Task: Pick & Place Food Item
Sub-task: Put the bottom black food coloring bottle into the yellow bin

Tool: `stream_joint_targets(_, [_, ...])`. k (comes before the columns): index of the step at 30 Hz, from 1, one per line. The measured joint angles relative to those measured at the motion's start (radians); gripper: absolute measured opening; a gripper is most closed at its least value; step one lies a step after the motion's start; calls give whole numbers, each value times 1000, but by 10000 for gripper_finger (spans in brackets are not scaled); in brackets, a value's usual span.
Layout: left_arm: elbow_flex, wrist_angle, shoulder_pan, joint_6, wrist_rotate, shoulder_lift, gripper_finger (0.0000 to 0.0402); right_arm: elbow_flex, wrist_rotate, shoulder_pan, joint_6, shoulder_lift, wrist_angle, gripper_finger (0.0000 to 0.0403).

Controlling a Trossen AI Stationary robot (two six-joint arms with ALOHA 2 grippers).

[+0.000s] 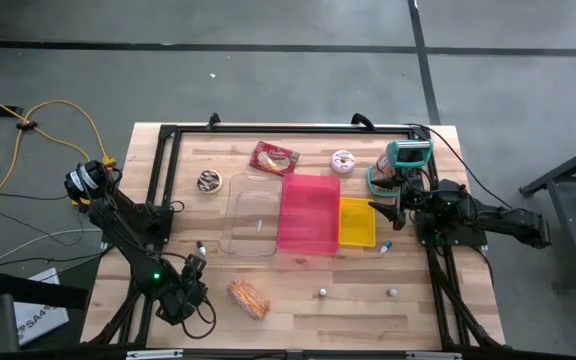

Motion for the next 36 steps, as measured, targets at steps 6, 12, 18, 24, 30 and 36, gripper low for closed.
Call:
stream_joint_targets(6, [0,0,0,0,0,0,168,0,0,0,0,0,0,325])
stream_joint_targets(12, [0,0,0,0,0,0,141,0,0,0,0,0,0,325])
stream_joint_targets(18, [0,0,0,0,0,0,125,0,0,0,0,0,0,325])
stream_joint_targets(24, [0,0,0,0,0,0,100,0,0,0,0,0,0,325])
stream_joint_targets(30, [0,0,0,1,1,-2,76,0,0,0,0,0,0,325])
stream_joint_targets(36, [1,0,0,1,1,-2,71,0,0,0,0,0,0,325])
